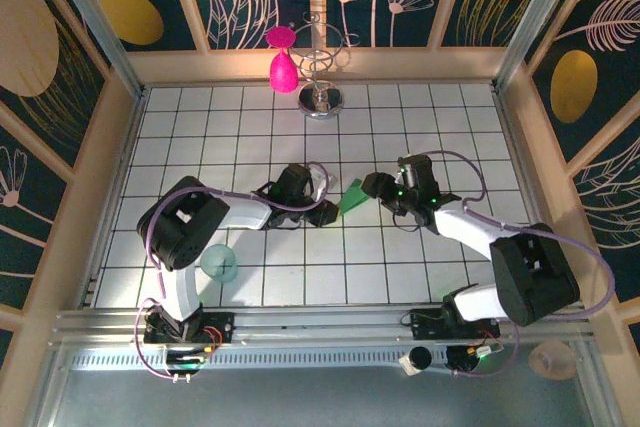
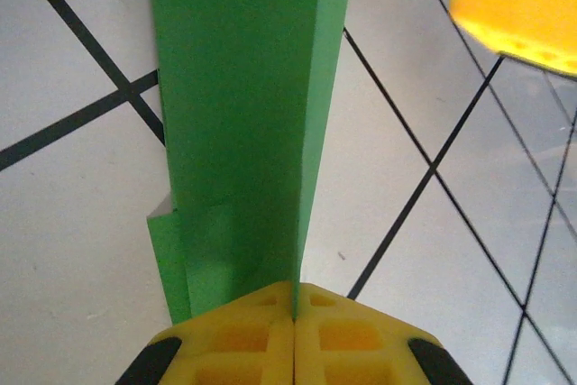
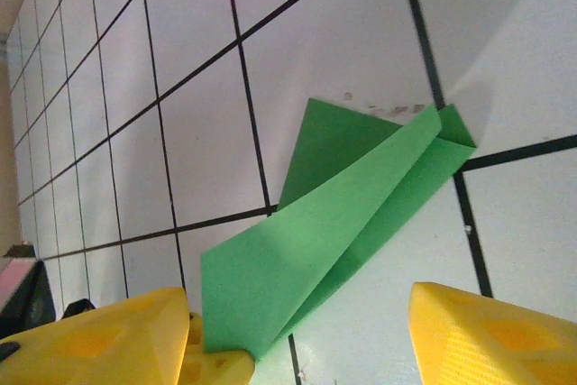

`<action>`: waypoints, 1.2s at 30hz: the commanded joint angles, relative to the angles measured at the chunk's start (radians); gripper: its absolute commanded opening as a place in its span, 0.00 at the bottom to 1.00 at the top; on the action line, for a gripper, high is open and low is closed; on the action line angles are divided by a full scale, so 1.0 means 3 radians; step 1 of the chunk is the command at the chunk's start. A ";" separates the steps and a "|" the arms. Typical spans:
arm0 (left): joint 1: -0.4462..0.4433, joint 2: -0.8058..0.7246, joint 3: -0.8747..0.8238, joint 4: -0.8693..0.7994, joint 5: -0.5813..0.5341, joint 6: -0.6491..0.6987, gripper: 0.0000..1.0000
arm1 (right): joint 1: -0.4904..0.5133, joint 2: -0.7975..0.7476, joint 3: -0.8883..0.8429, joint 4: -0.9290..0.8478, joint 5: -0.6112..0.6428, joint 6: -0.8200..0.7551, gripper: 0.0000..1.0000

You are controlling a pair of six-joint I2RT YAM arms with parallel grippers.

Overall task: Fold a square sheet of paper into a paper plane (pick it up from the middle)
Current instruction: Fold the wing for the fifth time at the center of the table.

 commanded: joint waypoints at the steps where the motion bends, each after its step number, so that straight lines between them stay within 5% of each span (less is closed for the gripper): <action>1: 0.0073 0.0101 0.0018 0.0154 0.0262 -0.0393 0.08 | 0.0092 0.0237 0.0118 0.0044 -0.0147 -0.0198 0.66; 25: 0.0223 0.0383 0.0115 0.0338 0.0672 -0.1154 0.09 | 0.0223 0.0995 0.0526 -0.0211 -0.0087 -0.0262 0.59; 36: 0.0225 0.0149 -0.0045 0.0391 0.0513 -0.1150 0.22 | 0.0425 0.1511 0.0959 -0.0804 0.0552 -0.0288 0.56</action>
